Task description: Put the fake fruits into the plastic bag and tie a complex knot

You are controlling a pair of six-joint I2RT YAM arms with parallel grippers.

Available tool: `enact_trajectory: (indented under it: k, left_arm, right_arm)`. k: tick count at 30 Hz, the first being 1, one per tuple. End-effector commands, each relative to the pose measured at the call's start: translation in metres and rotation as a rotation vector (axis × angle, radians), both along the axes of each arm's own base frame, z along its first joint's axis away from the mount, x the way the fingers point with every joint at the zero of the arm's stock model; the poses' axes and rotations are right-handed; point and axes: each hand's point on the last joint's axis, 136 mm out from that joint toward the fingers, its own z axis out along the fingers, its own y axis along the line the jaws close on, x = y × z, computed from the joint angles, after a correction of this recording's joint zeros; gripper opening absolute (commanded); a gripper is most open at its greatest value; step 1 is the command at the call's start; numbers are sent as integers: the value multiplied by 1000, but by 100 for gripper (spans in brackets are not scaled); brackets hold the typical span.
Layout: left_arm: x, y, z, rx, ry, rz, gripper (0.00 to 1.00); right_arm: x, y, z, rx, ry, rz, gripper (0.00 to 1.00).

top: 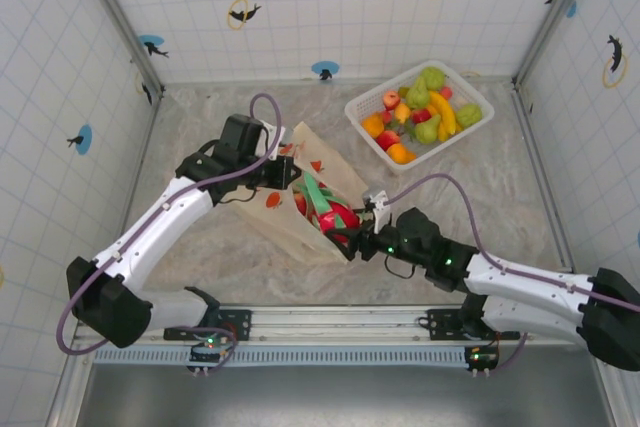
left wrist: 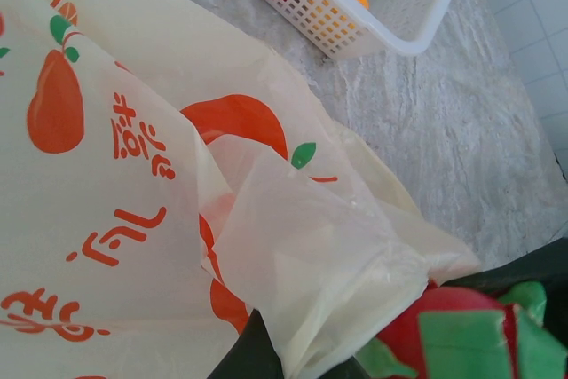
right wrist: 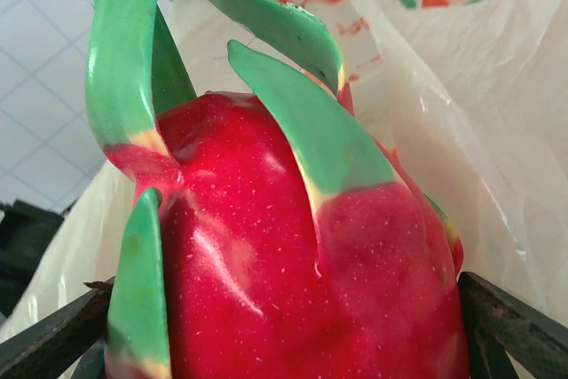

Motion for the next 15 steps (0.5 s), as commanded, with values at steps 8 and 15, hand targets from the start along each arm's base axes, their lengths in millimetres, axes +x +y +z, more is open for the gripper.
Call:
enact_trajectory:
  k: [8,15]
  left_arm:
    - [1,-1,7,-35,7,7,0]
    - [-2,0,12,-40,-2,5,0]
  right_arm:
    - [8,5,7,44,-31,-67,68]
    - [17,-2,-19,-74,17,-135,67]
